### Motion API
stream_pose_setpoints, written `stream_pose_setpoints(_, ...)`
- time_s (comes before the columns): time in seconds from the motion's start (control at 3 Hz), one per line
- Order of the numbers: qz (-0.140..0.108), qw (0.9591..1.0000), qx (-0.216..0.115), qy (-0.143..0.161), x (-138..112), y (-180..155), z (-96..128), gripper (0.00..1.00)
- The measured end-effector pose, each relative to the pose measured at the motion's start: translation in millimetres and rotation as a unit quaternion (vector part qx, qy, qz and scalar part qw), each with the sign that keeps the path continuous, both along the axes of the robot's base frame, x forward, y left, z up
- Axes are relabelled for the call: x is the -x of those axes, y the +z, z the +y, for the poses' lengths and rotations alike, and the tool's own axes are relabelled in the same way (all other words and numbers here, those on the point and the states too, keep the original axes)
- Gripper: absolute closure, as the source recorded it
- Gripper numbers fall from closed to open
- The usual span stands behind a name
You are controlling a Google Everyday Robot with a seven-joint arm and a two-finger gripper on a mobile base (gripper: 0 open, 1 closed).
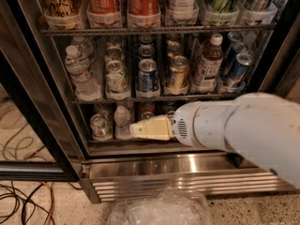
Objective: Pick orange can from middle shelf of fridge
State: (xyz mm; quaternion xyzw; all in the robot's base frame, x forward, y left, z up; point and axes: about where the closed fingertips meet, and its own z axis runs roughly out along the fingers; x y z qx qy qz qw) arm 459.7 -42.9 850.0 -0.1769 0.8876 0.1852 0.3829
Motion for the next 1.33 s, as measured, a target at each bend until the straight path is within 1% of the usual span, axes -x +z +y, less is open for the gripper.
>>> stream_pose_setpoints(0.33,-0.036,0.9978,-0.014,-0.054,-18,-4,-4,0.0)
stream_pose_setpoints(0.67,-0.051,0.995,-0.038,-0.077,-28,7,-3,0.0)
stream_pose_setpoints(1.0,-0.051,0.995,-0.038,-0.077,-28,7,-3,0.0)
stream_pose_setpoints(1.33,-0.072,0.9918,-0.034,-0.101,-30,5,-21,0.0)
